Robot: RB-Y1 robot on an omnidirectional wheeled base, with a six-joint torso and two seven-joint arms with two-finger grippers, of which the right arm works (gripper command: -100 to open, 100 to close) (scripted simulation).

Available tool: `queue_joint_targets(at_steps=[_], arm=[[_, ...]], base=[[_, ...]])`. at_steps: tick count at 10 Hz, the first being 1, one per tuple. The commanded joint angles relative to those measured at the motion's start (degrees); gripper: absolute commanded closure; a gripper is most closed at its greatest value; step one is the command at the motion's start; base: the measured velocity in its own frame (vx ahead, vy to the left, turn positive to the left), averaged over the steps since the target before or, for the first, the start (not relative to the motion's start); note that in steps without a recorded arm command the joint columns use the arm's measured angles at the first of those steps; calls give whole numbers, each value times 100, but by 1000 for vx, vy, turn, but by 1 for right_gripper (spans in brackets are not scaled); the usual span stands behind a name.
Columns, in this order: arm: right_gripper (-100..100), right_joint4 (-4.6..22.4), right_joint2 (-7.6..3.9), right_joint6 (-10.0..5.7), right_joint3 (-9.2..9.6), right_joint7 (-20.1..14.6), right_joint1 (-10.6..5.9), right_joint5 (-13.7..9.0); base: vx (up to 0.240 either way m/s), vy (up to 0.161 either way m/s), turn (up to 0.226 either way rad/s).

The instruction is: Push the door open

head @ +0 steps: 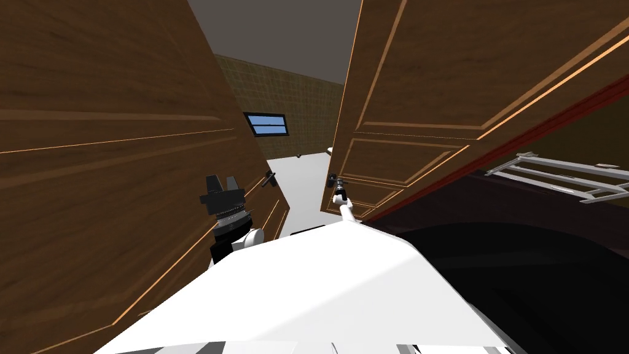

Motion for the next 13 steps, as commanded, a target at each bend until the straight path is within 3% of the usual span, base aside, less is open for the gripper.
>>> queue_joint_targets(at_steps=[1, 3, 8, 9, 13], arm=[[100, 111, -123, -146, -211, 134, -151, -43], [100, 131, -143, -167, -279, 186, -179, -64], [100, 251, -219, -294, -690, 497, -345, -193], [100, 251, -219, -294, -690, 497, -345, -193], [100, 358, -252, -406, -1056, 774, -493, -308]], base=[[107, -25, 13], [81, -25, 7], [73, -24, 15], [59, -8, 5], [86, -25, 9]])
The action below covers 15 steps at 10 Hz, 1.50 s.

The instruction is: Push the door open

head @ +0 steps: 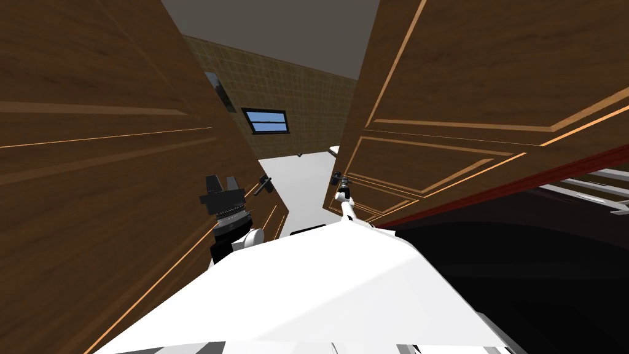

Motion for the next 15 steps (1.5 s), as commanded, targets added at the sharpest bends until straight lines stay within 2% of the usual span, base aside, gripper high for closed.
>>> queue_joint_targets(at_steps=[1, 2, 4, 9, 10, 12, 15], arm=[[100, -176, -122, -27, -120, 47, 43, -27], [100, -176, -122, -27, -120, 47, 43, -27], [100, -120, -125, -85, -310, 191, -34, -87], [100, -120, -125, -85, -310, 191, -34, -87], [100, -92, -124, -115, -406, 264, -73, -117], [100, -92, -124, -115, -406, 264, -73, -117], [100, -7, -107, -203, -695, 482, -190, -208]], base=[[76, -46, 10], [31, -29, -2], [54, -8, -4], [17, -7, 4], [34, -16, 18], [28, -8, -6], [67, -16, 9]])
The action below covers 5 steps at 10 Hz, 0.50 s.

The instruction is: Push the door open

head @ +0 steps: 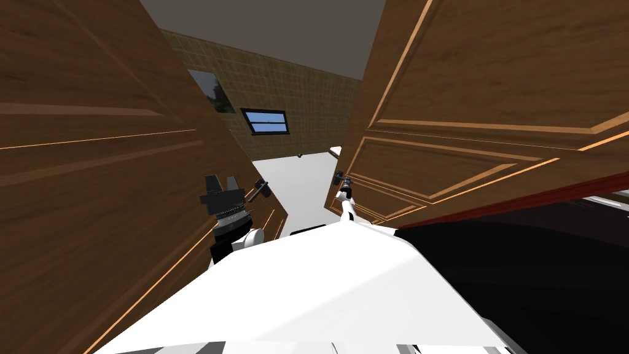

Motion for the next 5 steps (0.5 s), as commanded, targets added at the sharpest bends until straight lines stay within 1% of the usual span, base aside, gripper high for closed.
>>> queue_joint_targets(at_steps=[1, 2, 3, 5], arm=[[100, -286, -35, 53, -124, 62, 98, -22], [100, -389, -35, 53, -124, 62, 98, -22], [100, -389, -35, 53, -124, 62, 98, -22], [100, -333, -13, -5, -314, 205, 21, -82]], base=[[71, -17, 7], [32, -21, -17], [18, -23, 0], [41, -13, 30]])
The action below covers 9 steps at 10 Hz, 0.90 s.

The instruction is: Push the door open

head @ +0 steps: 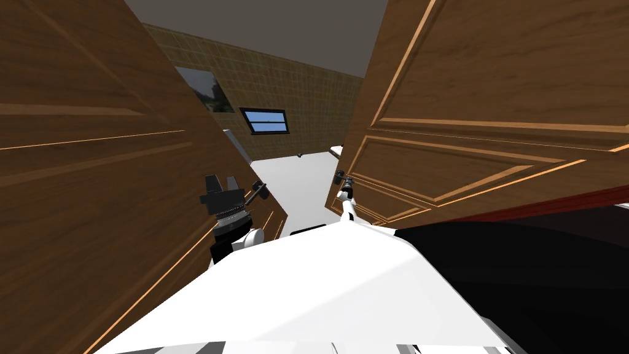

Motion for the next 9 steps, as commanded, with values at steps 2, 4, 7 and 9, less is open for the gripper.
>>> queue_joint_targets(at_steps=[2, 4, 7, 9], arm=[[100, -15, -49, -167, -318, 224, -96, -80], [100, 37, -10, -222, -495, 358, -168, -135], [100, 63, 10, -249, -583, 424, -203, -163], [100, 111, 58, -299, -746, 548, -269, -214]], base=[[93, -25, -4], [113, -29, 12], [64, -16, -9], [28, 1, 14]])
